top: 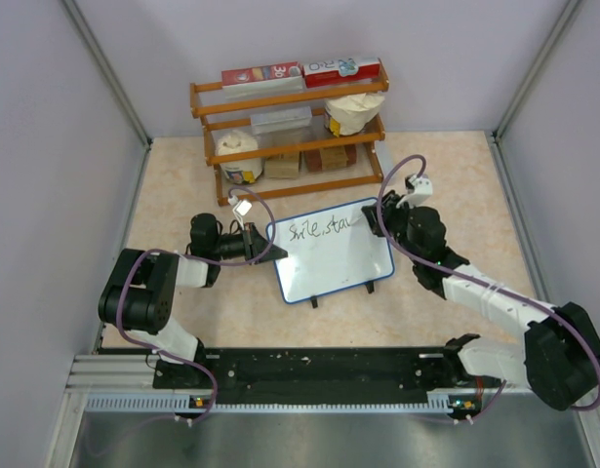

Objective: Write a sentence on the whiteboard

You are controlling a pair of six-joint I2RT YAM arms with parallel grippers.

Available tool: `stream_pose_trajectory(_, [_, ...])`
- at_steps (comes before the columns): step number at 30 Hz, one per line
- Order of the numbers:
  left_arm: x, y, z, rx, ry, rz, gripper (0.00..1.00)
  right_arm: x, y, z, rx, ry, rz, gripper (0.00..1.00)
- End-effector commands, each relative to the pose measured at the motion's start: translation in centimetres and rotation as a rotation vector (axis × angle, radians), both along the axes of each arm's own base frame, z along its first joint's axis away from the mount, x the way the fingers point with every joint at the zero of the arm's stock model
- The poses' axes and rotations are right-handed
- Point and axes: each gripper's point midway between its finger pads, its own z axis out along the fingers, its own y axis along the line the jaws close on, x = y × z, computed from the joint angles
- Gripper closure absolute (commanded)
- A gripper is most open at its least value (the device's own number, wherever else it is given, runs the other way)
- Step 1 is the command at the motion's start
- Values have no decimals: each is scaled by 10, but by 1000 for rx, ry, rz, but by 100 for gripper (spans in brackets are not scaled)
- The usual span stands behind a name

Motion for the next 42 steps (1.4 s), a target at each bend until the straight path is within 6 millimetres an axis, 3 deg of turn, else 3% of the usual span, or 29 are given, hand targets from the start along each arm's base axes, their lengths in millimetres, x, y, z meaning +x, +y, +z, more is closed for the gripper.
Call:
stream_pose_trajectory(1, [12, 1, -2, 21, -37, 35, 100, -1, -11, -1, -32, -4, -27, 100])
stream_pose_trajectory(7, [12, 1, -2, 21, -39, 36, 100, -1, -9, 37, 22, -79, -18, 100])
stream_pose_trajectory(13, [11, 1, -2, 21, -36, 35, 100, 5, -11, 52, 23, -113, -43, 100])
stream_pose_trajectory(29, [12, 1, -2, 22, -39, 34, 100, 22, -6, 44, 10, -91, -66, 100])
stream_pose_trajectory(42, [11, 1, -2, 23, -39, 34, 100, 15, -6, 22, -13, -43, -47, 100])
